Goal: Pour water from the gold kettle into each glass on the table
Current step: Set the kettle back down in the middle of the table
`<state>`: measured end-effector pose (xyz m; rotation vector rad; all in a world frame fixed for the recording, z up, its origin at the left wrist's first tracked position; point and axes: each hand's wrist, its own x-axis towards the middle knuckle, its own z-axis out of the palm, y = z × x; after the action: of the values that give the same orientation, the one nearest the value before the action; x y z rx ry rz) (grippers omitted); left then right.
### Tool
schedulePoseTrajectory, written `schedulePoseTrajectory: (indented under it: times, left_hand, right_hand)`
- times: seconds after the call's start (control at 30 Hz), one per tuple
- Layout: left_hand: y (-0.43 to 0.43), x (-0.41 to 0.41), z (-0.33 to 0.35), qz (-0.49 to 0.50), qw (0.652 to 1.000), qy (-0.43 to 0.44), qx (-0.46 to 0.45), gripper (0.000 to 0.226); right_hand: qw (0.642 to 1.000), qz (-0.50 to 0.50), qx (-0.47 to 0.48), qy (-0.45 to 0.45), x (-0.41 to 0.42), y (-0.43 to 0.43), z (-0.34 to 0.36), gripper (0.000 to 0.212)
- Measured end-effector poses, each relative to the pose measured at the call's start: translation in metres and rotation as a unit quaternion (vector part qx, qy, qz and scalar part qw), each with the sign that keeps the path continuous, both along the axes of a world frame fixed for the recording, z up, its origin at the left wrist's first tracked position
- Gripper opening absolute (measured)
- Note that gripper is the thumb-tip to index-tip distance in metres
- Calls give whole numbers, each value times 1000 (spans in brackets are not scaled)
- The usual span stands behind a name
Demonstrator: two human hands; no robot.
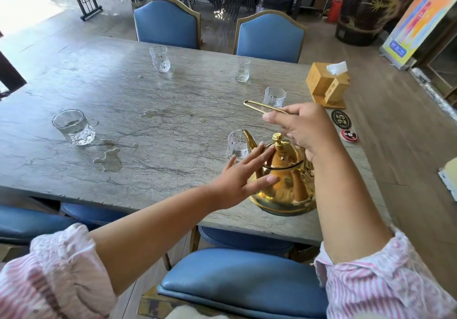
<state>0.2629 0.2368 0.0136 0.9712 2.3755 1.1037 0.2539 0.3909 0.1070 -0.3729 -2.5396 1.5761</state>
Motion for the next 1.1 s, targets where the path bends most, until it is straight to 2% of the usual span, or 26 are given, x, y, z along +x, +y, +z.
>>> schedulePoseTrajectory:
  times: [0.1, 0.27, 0.4, 0.57, 0.67, 0.83, 0.97, 1.1]
  left_hand:
    - [-8, 7, 9, 23, 998, 33, 43, 87]
    - [-45, 7, 25, 55, 991, 82, 90, 62]
    - [-96, -7, 40, 47, 989, 109, 93, 55]
    - [-169, -23, 54, 14, 997, 76, 14, 56]
    - [-209, -38, 58, -8, 994, 84, -66, 59]
    - [-248, -72, 49, -6, 988, 66, -141, 56]
    - [-252, -108, 30, 19, 983, 77, -168, 58]
    - [-241, -146, 14, 43, 985, 30, -167, 55]
  right_hand:
    - [998, 9, -63, 10, 9, -6, 12, 29]
    - [992, 52, -116, 17, 22, -39, 39, 21]
    - [986, 65, -156, -12, 12, -85, 54, 23]
    - [974, 62, -210, -61, -12, -143, 56, 12]
    - [969, 43, -235, -63, -29, -181, 44, 16]
    - [963, -52, -263, 15, -54, -240, 6, 24]
    - [948, -118, -281, 87, -86, -266, -22, 25]
    - [943, -153, -263, 136, -129, -270, -46, 36]
